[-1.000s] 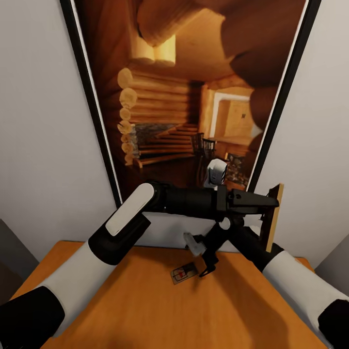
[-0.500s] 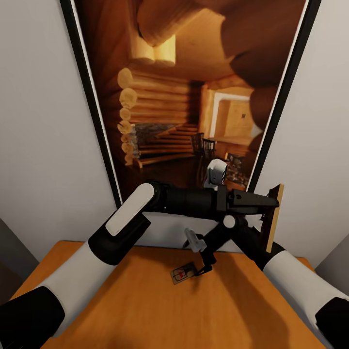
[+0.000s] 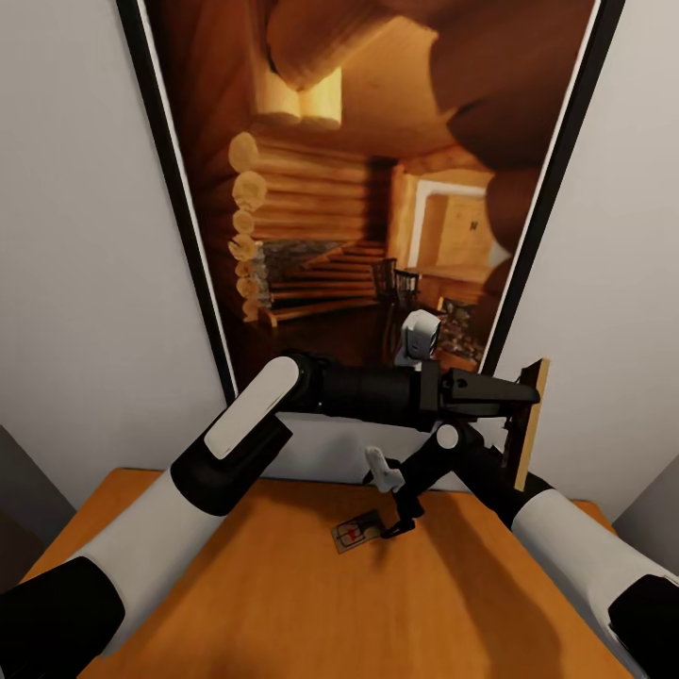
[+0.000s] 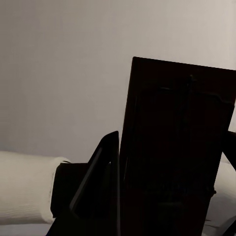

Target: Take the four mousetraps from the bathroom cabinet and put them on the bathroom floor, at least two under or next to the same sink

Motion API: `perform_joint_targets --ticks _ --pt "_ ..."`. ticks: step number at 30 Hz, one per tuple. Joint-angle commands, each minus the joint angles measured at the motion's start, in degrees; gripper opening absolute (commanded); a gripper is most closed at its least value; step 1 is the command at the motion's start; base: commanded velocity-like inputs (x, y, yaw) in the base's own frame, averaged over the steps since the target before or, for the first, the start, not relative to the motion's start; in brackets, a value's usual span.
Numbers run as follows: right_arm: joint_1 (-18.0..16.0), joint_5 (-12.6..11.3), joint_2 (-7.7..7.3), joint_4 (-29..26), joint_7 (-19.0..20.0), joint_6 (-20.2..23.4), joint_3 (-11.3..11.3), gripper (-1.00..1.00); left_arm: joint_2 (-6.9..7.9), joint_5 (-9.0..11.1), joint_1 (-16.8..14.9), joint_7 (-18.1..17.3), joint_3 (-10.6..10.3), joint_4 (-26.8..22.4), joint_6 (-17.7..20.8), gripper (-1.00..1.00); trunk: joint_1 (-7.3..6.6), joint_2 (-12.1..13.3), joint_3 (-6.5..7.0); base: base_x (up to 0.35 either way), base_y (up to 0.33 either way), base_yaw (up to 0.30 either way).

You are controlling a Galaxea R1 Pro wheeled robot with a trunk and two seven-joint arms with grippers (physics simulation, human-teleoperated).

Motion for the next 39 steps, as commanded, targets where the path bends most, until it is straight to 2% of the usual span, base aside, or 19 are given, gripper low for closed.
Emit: perform_joint_targets --ticks 1,7,11,14,17,22,39 --pt "-0.07 0.3 -0.04 -0.06 -0.08 -0.57 0.13 1.0 0.01 -0.18 -0.07 0.03 0.01 0.01 0.14 -1.0 0.04 -0.13 -0.13 0.0 0.0 0.0" --pt "-0.07 0.49 0.06 0.12 -0.19 -0.5 0.2 1.0 0.02 -0.19 -0.07 0.02 0.01 0.01 0.14 -1.0 0.04 -0.13 -0.13 0.0 0.0 0.0" --pt "-0.07 0.67 0.95 0.69 -0.58 -0.28 0.29 1.0 -0.03 -0.19 -0.07 0.02 0.01 0.01 0.14 -1.0 0.04 -0.13 -0.13 0.0 0.0 0.0" --pt "-0.07 1.47 1.68 1.26 -0.89 0.7 0.3 1.0 -0.06 -0.18 -0.07 0.02 0.02 0.01 0.14 -1.0 0.04 -0.13 -0.13 0.0 0.0 0.0" --pt "-0.07 3.29 2.06 1.39 -1.07 2.74 0.3 1.0 -0.07 -0.19 -0.07 0.02 0.02 0.01 0.14 -1.0 0.04 -0.13 -0.13 0.0 0.0 0.0" --pt "-0.07 4.79 2.21 1.52 -1.17 3.97 0.31 1.0 -0.07 -0.18 -0.07 0.02 0.02 0.01 0.14 -1.0 0.04 -0.13 -0.13 0.0 0.0 0.0" --pt "-0.07 5.95 2.38 2.24 -2.59 4.32 0.47 1.0 -0.31 0.0 -0.07 -0.35 0.42 -0.1 0.14 -1.0 0.04 -0.13 -0.13 0.0 0.0 0.0"
